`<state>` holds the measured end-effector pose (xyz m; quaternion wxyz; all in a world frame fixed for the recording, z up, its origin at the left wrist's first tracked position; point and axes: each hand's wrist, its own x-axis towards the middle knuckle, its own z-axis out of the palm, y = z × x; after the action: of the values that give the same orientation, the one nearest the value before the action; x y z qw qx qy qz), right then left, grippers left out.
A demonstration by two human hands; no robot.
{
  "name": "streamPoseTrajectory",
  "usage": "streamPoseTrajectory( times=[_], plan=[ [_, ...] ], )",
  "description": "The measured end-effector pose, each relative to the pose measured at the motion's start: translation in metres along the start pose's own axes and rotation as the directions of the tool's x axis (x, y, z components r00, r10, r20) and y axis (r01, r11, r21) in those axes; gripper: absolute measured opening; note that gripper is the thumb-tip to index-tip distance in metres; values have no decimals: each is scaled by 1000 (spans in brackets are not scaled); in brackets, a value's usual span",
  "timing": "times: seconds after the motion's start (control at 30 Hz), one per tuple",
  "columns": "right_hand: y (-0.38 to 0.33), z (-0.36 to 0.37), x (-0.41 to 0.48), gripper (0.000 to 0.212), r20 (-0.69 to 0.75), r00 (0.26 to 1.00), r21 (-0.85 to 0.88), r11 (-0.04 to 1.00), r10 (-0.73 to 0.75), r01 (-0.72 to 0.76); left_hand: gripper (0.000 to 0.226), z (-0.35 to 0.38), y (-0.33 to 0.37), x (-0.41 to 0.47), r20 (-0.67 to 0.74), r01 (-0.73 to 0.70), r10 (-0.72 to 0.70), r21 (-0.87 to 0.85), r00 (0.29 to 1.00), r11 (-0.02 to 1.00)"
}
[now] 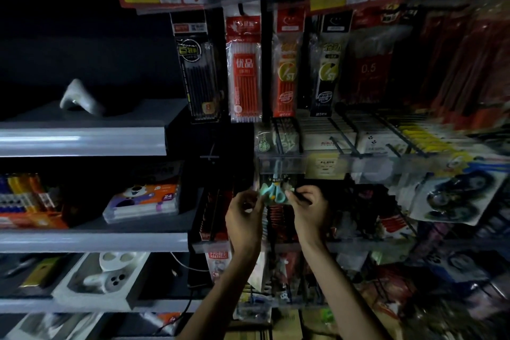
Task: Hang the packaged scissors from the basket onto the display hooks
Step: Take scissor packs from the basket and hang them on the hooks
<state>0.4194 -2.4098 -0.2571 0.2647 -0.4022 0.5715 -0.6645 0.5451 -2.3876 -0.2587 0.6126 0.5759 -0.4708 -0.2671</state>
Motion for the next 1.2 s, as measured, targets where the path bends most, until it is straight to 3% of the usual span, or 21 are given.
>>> streamPoseTrajectory(
  times=[0.6,0.73,0.87,1.1,1.2],
  plan=[
    [9,-25,-20,27,46,998,-68,996,-50,53,14,-17,3,-19,51,-41,38,59,998,997],
    [-2,-43,-38,25,76,990,-182,974,-119,131,11,-28,6,-28,119,-67,59,65,991,996],
    [-15,-60,-68,23,182,971,-223,955,-156,196,5,-49,6,-46,217,-80,52,123,975,989],
    [-3,-61,-118,7,416,898,-158,961,-145,229,9,-107,9,-85,225,2,-39,162,974,987],
    [8,-54,-144,34,525,845,-178,958,-101,225,14,-149,-8,-109,172,75,-117,232,978,970]
  ],
)
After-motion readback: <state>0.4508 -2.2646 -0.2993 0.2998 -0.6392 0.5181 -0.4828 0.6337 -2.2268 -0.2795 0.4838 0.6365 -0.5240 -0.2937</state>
